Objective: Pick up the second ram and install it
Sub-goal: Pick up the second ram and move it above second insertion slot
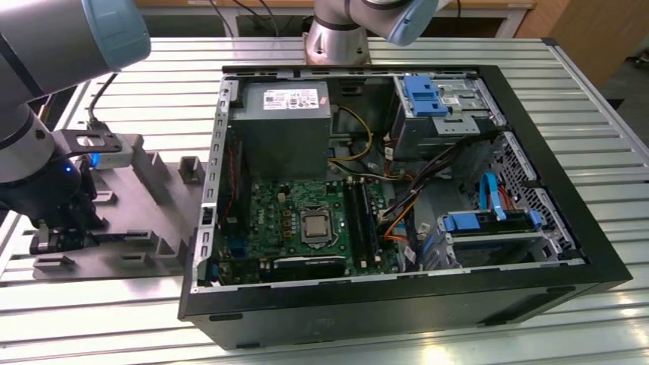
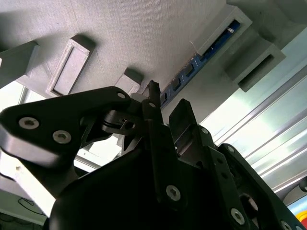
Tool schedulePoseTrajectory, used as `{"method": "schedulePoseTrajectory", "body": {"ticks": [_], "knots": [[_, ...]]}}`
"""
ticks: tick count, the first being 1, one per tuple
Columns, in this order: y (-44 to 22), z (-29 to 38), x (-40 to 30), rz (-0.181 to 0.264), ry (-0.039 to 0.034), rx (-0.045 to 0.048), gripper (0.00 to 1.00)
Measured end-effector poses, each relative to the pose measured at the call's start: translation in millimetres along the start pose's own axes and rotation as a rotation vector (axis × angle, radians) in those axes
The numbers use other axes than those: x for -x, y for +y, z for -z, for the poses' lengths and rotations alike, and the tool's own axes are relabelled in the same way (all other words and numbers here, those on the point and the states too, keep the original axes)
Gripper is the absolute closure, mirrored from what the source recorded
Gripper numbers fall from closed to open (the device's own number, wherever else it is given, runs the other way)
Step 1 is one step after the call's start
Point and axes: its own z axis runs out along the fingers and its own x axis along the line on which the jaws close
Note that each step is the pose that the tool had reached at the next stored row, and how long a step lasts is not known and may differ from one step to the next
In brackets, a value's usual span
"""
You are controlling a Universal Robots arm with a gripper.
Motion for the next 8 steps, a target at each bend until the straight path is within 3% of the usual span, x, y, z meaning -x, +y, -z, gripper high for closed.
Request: {"method": "schedulePoseTrajectory", "body": {"ticks": [8], "knots": [[0.0,-0.2,0.0,0.000,0.0000,-0.0001,0.66]]}}
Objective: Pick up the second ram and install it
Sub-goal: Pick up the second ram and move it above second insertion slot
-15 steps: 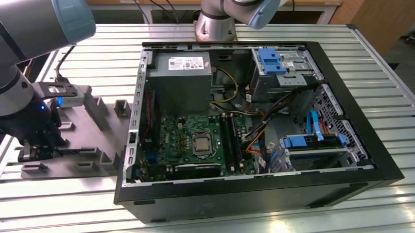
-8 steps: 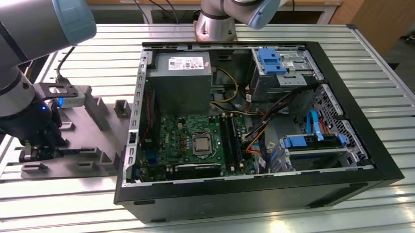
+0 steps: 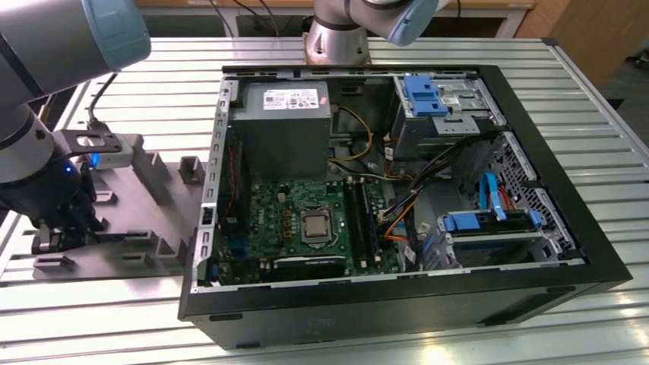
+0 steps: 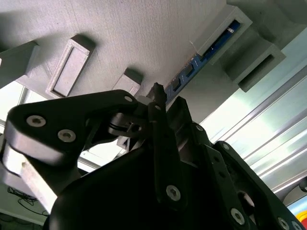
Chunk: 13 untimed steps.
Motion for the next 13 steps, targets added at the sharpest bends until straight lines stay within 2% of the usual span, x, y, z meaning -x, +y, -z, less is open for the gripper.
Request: {"method": "schedulePoseTrajectory", "body": {"ticks": [1,13], "knots": [[0.0,0.0,0.0,0.000,0.0000,0.0000,0.73],[-0.3,1.6,-0.4,0.000,0.0000,0.0000,0.73]]}}
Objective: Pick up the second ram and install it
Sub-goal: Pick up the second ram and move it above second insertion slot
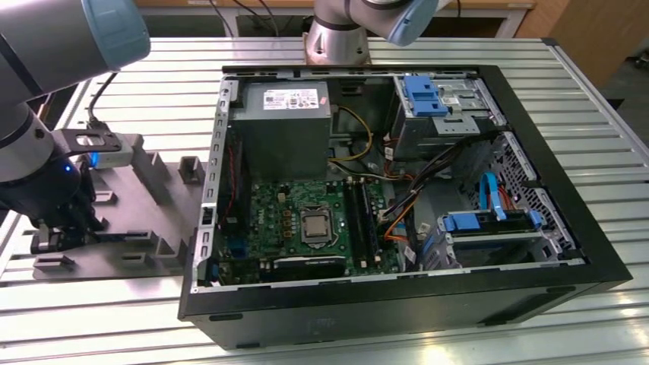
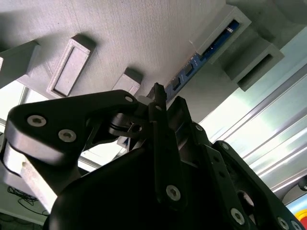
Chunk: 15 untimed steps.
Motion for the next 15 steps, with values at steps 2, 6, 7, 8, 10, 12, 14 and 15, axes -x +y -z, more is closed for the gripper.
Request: {"method": "schedulePoseTrajectory", "body": {"ticks": [2,6,7,8,10,12,14,15], "knots": [[-0.5,0.1,-0.4,0.000,0.0000,0.0001,0.73],[-2.1,0.2,-0.9,0.000,0.0000,0.0000,0.73],[-2.3,0.2,-0.9,0.000,0.0000,0.0000,0.73],[-2.4,0.2,-1.0,0.000,0.0000,0.0000,0.73],[-2.4,0.2,-1.0,0.000,0.0000,0.0000,0.73],[-2.5,0.2,-1.1,0.000,0.0000,0.0000,0.73],[-2.5,0.2,-1.1,0.000,0.0000,0.0000,0.73],[-2.5,0.2,-1.1,0.000,0.0000,0.0000,0.73]]}}
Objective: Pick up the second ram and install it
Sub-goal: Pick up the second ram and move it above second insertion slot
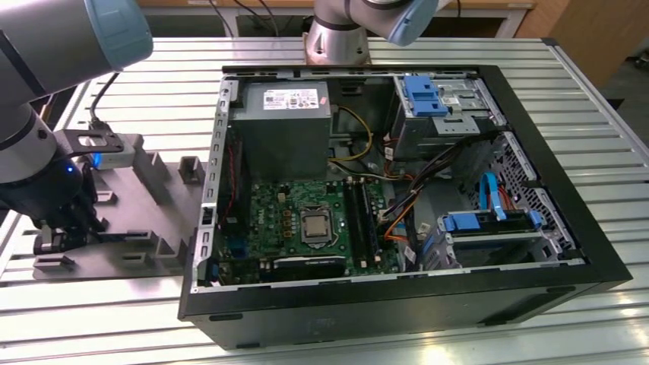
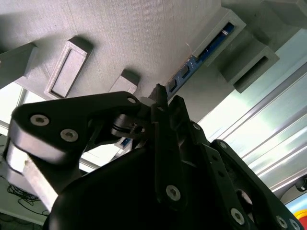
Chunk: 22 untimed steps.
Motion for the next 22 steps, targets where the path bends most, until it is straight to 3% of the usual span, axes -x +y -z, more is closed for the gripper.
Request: {"method": "schedulePoseTrajectory", "body": {"ticks": [2,3,22], "knots": [[0.0,0.0,0.0,0.000,0.0000,0.0000,0.74],[0.0,0.0,0.0,0.000,0.0000,0.0000,0.81],[2.2,-0.2,0.0,0.000,0.0002,-0.0030,0.81]]}}
